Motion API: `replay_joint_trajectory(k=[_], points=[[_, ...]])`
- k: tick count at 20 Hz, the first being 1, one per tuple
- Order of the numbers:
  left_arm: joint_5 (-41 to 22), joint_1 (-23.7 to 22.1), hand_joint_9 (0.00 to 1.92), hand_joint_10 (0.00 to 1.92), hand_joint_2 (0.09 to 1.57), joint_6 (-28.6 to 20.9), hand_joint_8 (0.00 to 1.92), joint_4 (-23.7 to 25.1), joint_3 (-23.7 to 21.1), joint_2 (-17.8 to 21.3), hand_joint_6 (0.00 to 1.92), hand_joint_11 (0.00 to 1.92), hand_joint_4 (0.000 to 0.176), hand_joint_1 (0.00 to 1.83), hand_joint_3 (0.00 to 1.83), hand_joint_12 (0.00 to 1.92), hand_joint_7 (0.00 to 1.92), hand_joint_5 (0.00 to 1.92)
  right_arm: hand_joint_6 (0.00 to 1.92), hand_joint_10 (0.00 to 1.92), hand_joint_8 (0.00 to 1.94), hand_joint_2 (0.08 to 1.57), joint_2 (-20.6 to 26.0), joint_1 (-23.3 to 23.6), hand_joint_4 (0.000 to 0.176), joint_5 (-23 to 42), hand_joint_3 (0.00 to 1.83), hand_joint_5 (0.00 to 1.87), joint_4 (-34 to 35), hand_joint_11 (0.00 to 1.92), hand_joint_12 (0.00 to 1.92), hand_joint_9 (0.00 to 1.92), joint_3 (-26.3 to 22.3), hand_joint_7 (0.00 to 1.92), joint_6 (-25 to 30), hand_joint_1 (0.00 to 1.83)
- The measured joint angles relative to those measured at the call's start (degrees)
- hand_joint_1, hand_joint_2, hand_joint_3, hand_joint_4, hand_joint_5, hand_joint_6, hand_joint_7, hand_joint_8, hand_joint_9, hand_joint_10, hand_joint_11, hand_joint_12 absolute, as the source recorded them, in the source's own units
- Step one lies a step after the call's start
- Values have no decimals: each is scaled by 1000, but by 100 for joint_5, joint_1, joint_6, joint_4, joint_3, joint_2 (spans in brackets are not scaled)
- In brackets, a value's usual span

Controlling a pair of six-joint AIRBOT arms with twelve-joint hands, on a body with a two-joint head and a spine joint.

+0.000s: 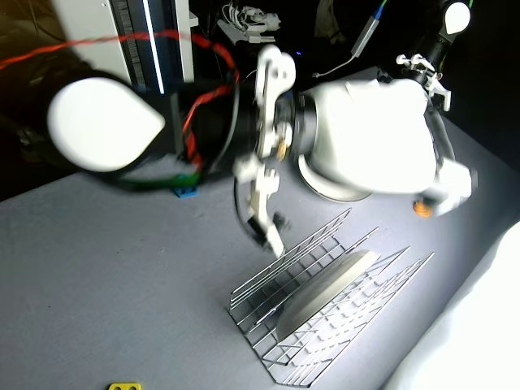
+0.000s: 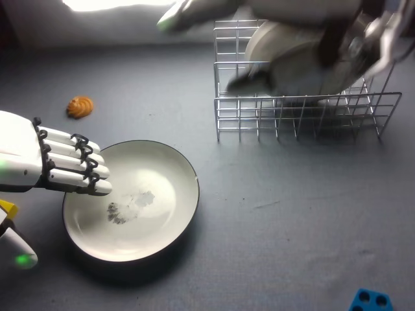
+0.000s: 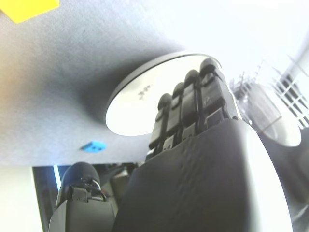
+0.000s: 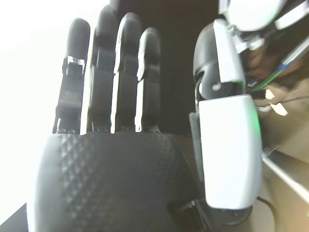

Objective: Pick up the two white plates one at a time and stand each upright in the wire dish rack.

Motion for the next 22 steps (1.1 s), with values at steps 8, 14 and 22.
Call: replay_joint_trajectory(k=[8, 14, 22], points=[[7, 420, 24, 6, 1030, 118, 5, -271, 87, -59, 4, 0, 0, 0, 1, 1, 31, 35, 0, 0, 0, 867, -448, -566, 0, -476, 0, 0, 426, 0, 68, 0, -151, 0, -1287, 1054], [85, 750, 28, 4, 1020, 120, 1, -428, 210, -142, 1, 4, 0, 0, 0, 2, 30, 35, 0, 0, 0, 803, -581, -708, 0, -723, 0, 0, 444, 0, 0, 0, -197, 0, -1600, 1046], [90, 890, 63, 14, 1027, 125, 13, -697, 216, -146, 8, 35, 0, 0, 0, 19, 63, 52, 0, 0, 0, 769, -1047, -914, 0, -1102, 0, 0, 492, 0, 0, 0, -166, 0, -2000, 1047]])
